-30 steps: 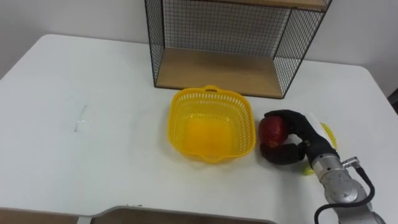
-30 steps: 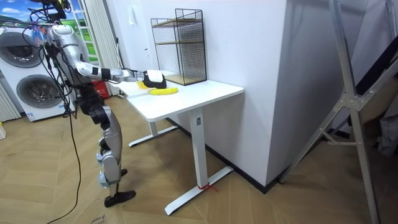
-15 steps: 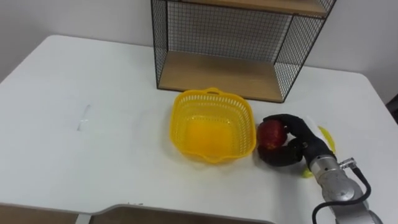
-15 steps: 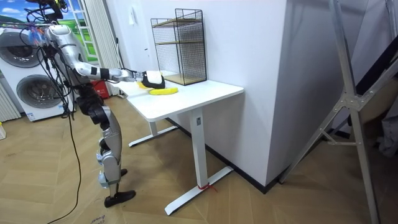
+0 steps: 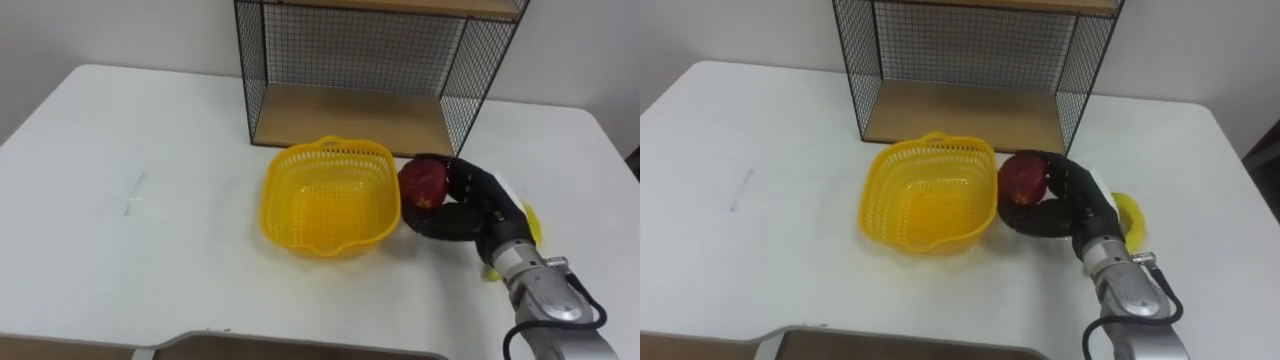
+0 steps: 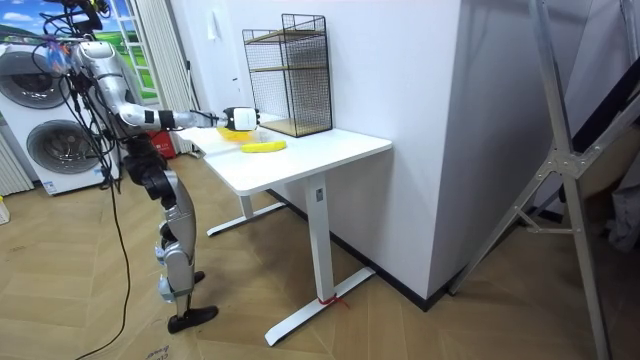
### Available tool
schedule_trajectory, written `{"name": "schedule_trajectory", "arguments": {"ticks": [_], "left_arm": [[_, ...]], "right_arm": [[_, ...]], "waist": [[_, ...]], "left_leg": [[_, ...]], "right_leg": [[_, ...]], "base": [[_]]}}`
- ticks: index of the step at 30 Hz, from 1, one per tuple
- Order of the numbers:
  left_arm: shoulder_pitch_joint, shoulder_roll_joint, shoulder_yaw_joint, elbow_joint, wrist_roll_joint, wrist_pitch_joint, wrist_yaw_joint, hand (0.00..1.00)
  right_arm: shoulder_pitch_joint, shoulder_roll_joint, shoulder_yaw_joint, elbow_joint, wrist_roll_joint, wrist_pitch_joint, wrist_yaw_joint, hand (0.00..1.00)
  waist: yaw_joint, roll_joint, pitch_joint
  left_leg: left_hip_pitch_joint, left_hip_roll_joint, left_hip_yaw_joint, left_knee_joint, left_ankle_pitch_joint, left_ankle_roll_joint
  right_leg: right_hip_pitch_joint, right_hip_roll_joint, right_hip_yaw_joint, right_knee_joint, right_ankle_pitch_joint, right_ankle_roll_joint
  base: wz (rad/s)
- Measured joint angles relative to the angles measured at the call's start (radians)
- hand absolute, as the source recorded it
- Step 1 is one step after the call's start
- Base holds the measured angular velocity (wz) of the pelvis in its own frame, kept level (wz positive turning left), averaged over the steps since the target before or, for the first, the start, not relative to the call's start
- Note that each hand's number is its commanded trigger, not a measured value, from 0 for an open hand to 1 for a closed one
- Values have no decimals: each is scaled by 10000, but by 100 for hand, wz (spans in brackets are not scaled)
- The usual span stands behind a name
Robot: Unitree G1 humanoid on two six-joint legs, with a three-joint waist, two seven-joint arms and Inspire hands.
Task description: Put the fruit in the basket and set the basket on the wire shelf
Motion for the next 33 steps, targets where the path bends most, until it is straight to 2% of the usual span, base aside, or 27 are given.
{"name": "schedule_trajectory", "arguments": {"ticks": [4, 8, 11, 22, 25, 26, 27, 28, 30, 32, 33], "left_arm": [[78, -96, 11, 0, 4, 25, 0, 0], [171, -302, 11, -1, 19, 37, -1, 0], [168, -331, 10, -4, 19, 38, -1, 0], [80, -323, 9, -12, 32, 20, 0, 0], [2, -298, 11, -15, 32, 7, 1, 0], [-28, -281, 12, -26, 32, 3, 0, 0], [-51, -277, 12, -25, 37, 4, 0, 0], [-101, -265, 6, -32, 34, 4, -1, 0], [-185, -259, -8, -83, 31, 3, -1, 0], [-317, -202, -62, -186, -3, 0, 0, 0], [-359, -180, -79, -188, -23, -1, 0, 0]], "right_arm": [[26, 29, -11, -4, 490, 0, 9, 100], [26, 42, -82, -13, 534, 0, 1, 100], [26, 43, -83, -34, 551, 0, 0, 100], [26, 138, -81, -467, 660, -1, -75, 100], [24, 120, -78, -1235, -111, -3, -312, 97], [22, 120, -69, -1548, -627, -17, -300, 67], [21, 121, -63, -1645, -879, -51, -288, 4], [20, 122, 10, -1768, -1368, -97, -256, 0], [20, 123, 166, -1791, -2074, -95, -217, 0], [19, 102, 455, -1792, -2769, -90, -207, 0], [19, 100, 507, -1793, -2883, -90, -184, 0]], "waist": [[1, 80, 10], [13, 222, -54], [19, 289, -97], [20, 107, -82], [30, 135, -77], [42, 135, -77], [39, 129, -74], [38, 115, -64], [64, 78, -52], [130, 14, 13], [155, -3, 20]], "left_leg": [[-11, 0, 8, 2, -1, 0], [-13, 5, 54, 0, -3, 1], [-31, 7, 54, 2, -2, 1], [-103, 5, 87, 17, -3, 2], [-219, 6, 90, 28, 1, 4], [-248, 9, 91, 34, 1, 3], [-250, 8, 90, 29, 2, 3], [-252, 8, 90, 19, 2, 4], [-254, 8, 102, 9, 3, 4], [-301, 10, 105, -12, 3, 4], [-323, 10, 107, -12, 3, 4]], "right_leg": [[-12, 0, 20, 2, 0, 0], [-37, 0, 71, 22, 0, 0], [-54, 0, 73, 32, 0, 0], [-120, 1, 119, 31, 3, -6], [-299, 1, 122, 45, 16, -26], [-311, 6, 129, 39, 17, -28], [-316, 6, 129, 33, 18, -29], [-316, 6, 122, 31, 18, -29], [-322, 4, 120, 31, 18, -29], [-382, 4, 120, 29, 18, -29], [-402, 5, 124, 28, 18, -29]], "base": [[-1], [-2], [0], [0], [0], [0], [0], [0], [0], [0], [0]]}}
